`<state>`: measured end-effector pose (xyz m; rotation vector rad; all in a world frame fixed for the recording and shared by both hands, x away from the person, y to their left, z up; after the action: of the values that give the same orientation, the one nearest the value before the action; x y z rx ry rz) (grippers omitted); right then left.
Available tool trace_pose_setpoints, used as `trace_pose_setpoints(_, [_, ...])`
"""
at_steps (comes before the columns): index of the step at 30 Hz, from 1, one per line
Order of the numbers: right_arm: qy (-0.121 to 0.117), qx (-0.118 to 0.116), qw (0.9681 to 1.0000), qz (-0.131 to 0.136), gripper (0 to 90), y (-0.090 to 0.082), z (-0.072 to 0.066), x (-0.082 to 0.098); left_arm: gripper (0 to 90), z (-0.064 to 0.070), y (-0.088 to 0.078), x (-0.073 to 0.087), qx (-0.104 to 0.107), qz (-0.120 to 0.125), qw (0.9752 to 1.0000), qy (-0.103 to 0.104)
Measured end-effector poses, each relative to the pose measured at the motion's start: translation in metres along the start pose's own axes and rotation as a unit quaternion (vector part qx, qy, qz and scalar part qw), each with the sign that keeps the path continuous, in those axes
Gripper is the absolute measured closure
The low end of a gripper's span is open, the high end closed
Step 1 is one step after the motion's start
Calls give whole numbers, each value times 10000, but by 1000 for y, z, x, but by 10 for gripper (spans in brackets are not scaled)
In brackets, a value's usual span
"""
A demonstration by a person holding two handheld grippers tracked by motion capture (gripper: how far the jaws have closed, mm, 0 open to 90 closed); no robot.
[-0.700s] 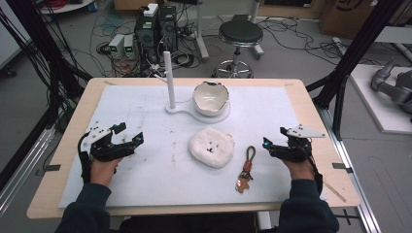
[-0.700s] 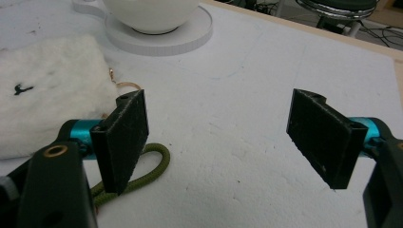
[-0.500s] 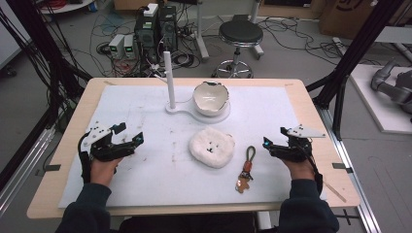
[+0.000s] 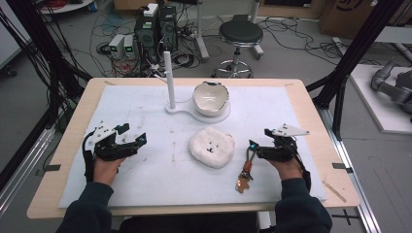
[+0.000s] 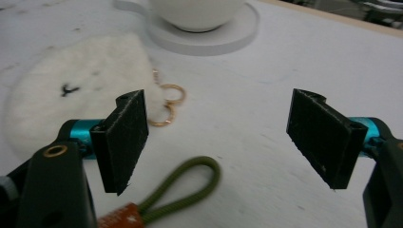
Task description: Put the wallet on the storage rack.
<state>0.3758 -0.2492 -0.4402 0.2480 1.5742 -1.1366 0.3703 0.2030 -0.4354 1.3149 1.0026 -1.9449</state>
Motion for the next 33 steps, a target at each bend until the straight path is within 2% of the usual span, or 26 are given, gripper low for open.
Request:
trace_pose_setpoints(4, [-19, -337, 9994, -84, 221, 20, -22, -8, 194, 4, -1, 1, 42, -27, 10000, 20])
trace_pose_setpoints(7, [-80, -645, 9973, -334, 234, 40, -39, -9, 195, 4, -1, 2, 49, -51, 10000, 29])
trace_pose_setpoints(9, [-121, -755, 9954, -574, 243, 54, -44, -7, 195, 4, -1, 2, 39, -57, 10000, 18])
trace_pose_setpoints(11, [-57, -871, 9931, -782, 254, 66, -48, -5, 195, 5, -1, 2, 45, -51, 10000, 14])
trace_pose_setpoints(13, [-45, -1027, 9897, -992, 326, 76, -52, -3, 195, 5, 1, 3, 65, -72, 10000, 10])
trace_pose_setpoints(15, [2, -1111, 9864, -1212, 354, 82, -54, 0, 197, 6, 2, 4, 86, -102, 9999, 17])
trace_pose_setpoints(18, [41, -1319, 9840, -1193, 454, 83, -53, 0, 203, 7, 4, 5, 134, -148, 9998, 15])
trace_pose_setpoints(19, [99, -1383, 9829, -1212, 550, 82, -53, 0, 206, 8, 5, 6, 150, -164, 9998, 21])
trace_pose_setpoints(20, [85, -1511, 9812, -1195, 652, 81, -55, -1, 210, 9, 5, 6, 181, -177, 9997, 27])
trace_pose_setpoints(21, [-133, -1557, 9810, -1147, 721, 79, -58, -3, 216, 10, 6, 6, 209, -186, 9996, 34])
trace_pose_setpoints(22, [-133, -1557, 9810, -1147, 721, 79, -58, -3, 226, 10, 6, 6, 209, -186, 9996, 34])
trace_pose_setpoints(23, [-550, -1425, 9826, -1054, 749, 76, -62, -7, 239, 12, 7, 6, 254, -212, 9994, 29])
trace_pose_setpoints(24, [-654, -1446, 9825, -974, 755, 74, -63, -10, 250, 15, 9, 7, 382, -247, 9990, 1])
trace_pose_setpoints(27, [-1013, -1522, 9820, -472, 758, 66, -67, -20, 261, 21, 13, 7, 520, -287, 9982, -45])
trace_pose_setpoints(29, [-1318, -1688, 9767, -131, 759, 59, -72, -28, 241, 28, 17, 7, 737, -345, 9967, -78])
trace_pose_setpoints(30, [-1472, -1832, 9720, 19, 758, 56, -77, -31, 233, 30, 19, 7, 806, -356, 9961, -77])
trace_pose_setpoints(31, [-1539, -1936, 9689, 83, 758, 54, -81, -32, 233, 34, 21, 7, 939, -411, 9947, -60])
trace_pose_setpoints(32, [-1626, -2052, 9650, 142, 758, 53, -85, -34, 233, 34, 21, 7, 939, -411, 9947, -60])
trace_pose_setpoints(33, [-1721, -2188, 9603, 166, 757, 53, -91, -35, 233, 44, 25, 8, 1283, -458, 9907, -49])
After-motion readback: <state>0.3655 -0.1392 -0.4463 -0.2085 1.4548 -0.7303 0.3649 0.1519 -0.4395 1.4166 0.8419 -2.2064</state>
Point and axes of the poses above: each handheld gripper's, and its own axes: y roughly forward along the jaws, x roughly out of its underside, z roughly to its right, the point moved 6 cm from there along y, roughly forward along the jaws, and after that the axes turned 7 degrees about -y, right-handed, at the moved point
